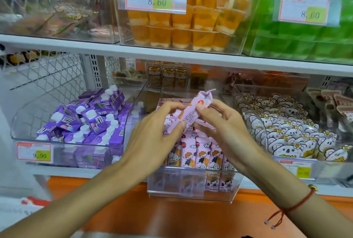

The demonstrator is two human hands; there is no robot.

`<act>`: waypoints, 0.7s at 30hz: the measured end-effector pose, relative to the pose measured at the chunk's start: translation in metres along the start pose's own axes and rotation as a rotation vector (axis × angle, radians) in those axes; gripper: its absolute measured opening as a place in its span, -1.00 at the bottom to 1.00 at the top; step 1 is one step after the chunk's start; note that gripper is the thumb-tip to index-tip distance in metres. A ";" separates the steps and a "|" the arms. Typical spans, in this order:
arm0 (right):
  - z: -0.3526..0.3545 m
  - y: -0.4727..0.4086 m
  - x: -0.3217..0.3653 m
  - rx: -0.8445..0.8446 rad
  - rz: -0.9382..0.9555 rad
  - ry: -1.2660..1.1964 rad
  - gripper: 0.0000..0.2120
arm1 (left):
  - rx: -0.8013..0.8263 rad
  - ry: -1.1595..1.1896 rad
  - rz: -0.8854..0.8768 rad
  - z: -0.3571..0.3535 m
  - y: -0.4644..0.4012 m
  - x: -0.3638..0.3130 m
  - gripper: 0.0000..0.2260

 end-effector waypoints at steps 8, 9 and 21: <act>-0.004 0.005 0.008 0.028 0.190 0.216 -0.67 | -0.036 0.143 -0.070 0.006 -0.001 -0.008 -0.70; -0.003 0.006 0.009 0.035 0.201 0.201 -0.68 | -0.023 0.178 -0.066 0.006 -0.001 -0.007 -0.69; -0.004 0.006 0.017 0.105 0.189 0.297 -0.82 | 0.209 0.585 0.336 0.006 -0.005 -0.003 -0.67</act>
Point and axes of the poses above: each hand's wrist, its own y-axis away from the middle knuckle, its own z-axis out of the back of the hand, x = y × z, the point moved 5 cm from there along -y, towards the middle knuckle, and after that the axes turned 15 degrees about z, right-handed, at the moved point
